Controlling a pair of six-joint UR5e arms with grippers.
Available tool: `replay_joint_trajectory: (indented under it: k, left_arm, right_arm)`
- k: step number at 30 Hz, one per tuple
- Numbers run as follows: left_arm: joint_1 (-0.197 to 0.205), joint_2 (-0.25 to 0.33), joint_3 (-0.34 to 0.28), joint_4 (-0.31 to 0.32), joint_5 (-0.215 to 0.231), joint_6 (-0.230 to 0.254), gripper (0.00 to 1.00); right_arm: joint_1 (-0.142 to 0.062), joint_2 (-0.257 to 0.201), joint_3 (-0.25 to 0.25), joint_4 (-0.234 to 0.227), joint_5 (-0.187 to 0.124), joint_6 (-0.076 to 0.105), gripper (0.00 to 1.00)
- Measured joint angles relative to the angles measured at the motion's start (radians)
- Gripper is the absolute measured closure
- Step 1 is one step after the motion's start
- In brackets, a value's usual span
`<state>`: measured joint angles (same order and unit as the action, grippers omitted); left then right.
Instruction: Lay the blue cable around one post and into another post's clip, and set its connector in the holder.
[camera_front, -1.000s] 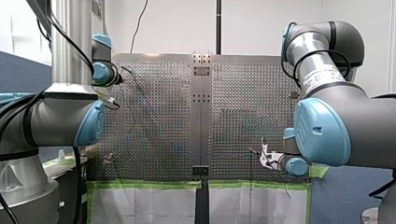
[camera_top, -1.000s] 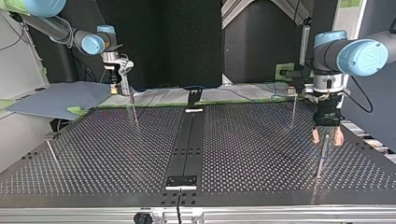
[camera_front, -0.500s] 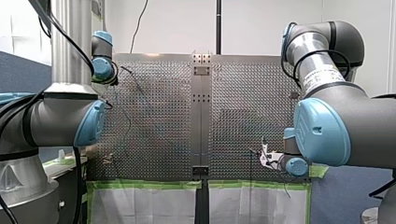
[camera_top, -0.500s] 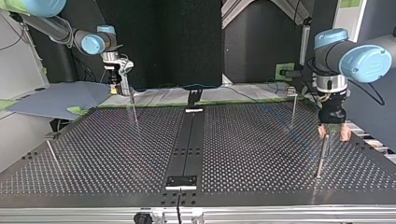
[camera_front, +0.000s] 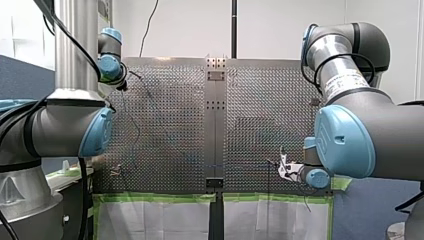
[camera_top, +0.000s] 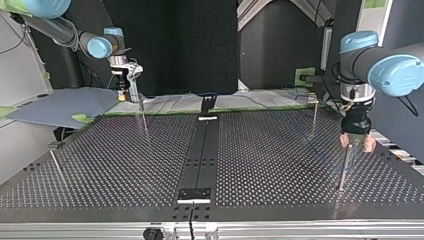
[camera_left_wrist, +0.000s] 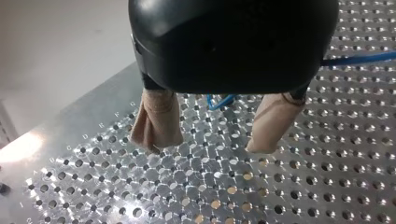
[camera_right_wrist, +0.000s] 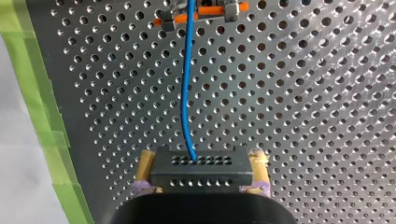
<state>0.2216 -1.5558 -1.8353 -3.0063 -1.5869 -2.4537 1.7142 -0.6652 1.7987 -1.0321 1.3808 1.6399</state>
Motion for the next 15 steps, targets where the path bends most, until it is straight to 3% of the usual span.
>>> replay_joint_trajectory:
  k: [4,15]
  left_arm:
    - [-0.001,0.000,0.007,-0.033,-0.008,0.008,0.00]
    - [0.003,-0.005,0.088,-0.125,-0.091,0.022,0.00]
  right_arm:
    - [0.000,0.000,0.000,-0.002,0.000,0.002,0.96]
    - [0.000,0.000,0.000,-0.003,0.000,0.005,0.96]
